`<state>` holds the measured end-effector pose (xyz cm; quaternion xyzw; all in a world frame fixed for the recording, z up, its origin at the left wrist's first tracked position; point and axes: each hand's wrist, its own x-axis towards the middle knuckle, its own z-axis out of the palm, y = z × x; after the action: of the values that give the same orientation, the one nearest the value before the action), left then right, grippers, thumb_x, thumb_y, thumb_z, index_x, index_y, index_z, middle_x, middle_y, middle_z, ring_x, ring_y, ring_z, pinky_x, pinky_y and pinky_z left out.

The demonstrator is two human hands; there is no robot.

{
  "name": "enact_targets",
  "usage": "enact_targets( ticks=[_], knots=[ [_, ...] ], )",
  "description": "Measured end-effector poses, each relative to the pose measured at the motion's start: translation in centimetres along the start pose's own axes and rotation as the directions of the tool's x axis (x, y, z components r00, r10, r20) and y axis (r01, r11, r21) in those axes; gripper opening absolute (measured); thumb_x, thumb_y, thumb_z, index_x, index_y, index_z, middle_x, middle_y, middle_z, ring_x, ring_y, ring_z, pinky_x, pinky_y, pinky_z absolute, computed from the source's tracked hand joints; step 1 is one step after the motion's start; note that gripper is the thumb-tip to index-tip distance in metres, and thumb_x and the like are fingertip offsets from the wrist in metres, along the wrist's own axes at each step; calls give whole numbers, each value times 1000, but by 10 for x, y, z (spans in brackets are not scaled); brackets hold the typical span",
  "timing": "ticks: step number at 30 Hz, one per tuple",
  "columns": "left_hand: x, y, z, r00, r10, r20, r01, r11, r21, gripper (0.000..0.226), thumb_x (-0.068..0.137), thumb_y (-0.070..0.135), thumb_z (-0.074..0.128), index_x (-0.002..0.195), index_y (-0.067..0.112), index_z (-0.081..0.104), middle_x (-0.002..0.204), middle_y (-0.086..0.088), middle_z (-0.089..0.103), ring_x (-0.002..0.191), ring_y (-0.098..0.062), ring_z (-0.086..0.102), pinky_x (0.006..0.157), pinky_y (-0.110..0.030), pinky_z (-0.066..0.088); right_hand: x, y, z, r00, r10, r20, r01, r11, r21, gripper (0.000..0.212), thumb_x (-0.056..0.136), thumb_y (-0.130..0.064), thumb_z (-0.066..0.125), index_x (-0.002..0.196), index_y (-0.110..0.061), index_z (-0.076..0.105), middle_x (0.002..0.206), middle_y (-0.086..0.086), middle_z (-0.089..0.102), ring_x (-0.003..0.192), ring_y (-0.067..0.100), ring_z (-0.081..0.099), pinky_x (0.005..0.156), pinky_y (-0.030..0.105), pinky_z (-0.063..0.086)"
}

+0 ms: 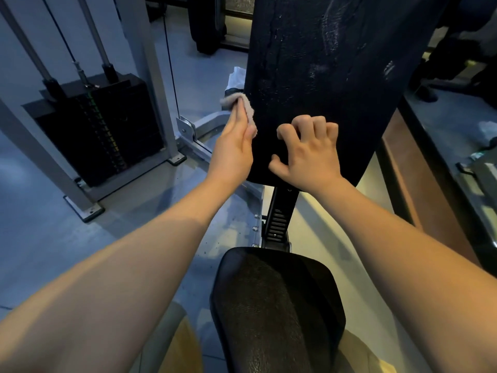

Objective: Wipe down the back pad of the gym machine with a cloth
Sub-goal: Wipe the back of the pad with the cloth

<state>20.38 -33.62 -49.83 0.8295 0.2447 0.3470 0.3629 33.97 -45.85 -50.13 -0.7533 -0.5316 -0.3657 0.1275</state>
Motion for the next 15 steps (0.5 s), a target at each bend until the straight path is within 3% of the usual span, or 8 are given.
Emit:
enact_targets(
  ticks=[3,5,7,9,12,15],
  knots=[
    [14,-8,0,999,-2,-32,-1,995,-103,54,110,27,36,161,27,20,160,1,39,137,-3,44,102,-4,34,-3,2,11,998,-21,-59,20,1000,-23,41,79,-51,61,107,-20,60,110,8,49,100,30,40,82,45,31],
    [4,-18,6,996,-59,-69,45,981,-186,46,108,30,42,154,24,40,136,0,62,125,-9,58,101,-20,46,-4,3,19,996,-41,-75,37,998,-57,42,82,-53,58,109,-21,57,113,5,39,103,30,38,84,45,29],
    [-18,-31,14,991,-101,-89,86,983,-162,40,107,28,46,145,19,51,117,-1,67,115,-19,62,95,-26,49,-4,5,25,995,-49,-87,42,996,-82,42,85,-54,56,111,-20,55,114,5,35,104,31,38,84,46,29],
    [-29,-35,15,990,-112,-80,101,986,-132,45,107,27,46,152,22,43,127,-5,66,120,-19,60,100,-25,47,-4,5,26,994,-53,-100,42,994,-101,42,86,-53,55,111,-19,55,114,6,35,104,31,38,84,46,29],
    [-1,-6,3,983,-134,-123,113,981,-159,49,108,26,46,156,30,36,128,13,63,112,12,57,98,-10,42,-4,5,27,993,-53,-106,42,994,-105,43,86,-53,56,112,-19,56,114,7,35,103,32,38,84,46,29],
    [41,20,-10,986,-72,-150,47,985,-164,49,108,30,43,156,32,34,127,10,67,114,2,60,98,-16,46,-4,5,27,990,-58,-129,46,994,-98,43,85,-52,57,111,-18,58,114,7,37,103,32,39,83,46,30]
  ],
)
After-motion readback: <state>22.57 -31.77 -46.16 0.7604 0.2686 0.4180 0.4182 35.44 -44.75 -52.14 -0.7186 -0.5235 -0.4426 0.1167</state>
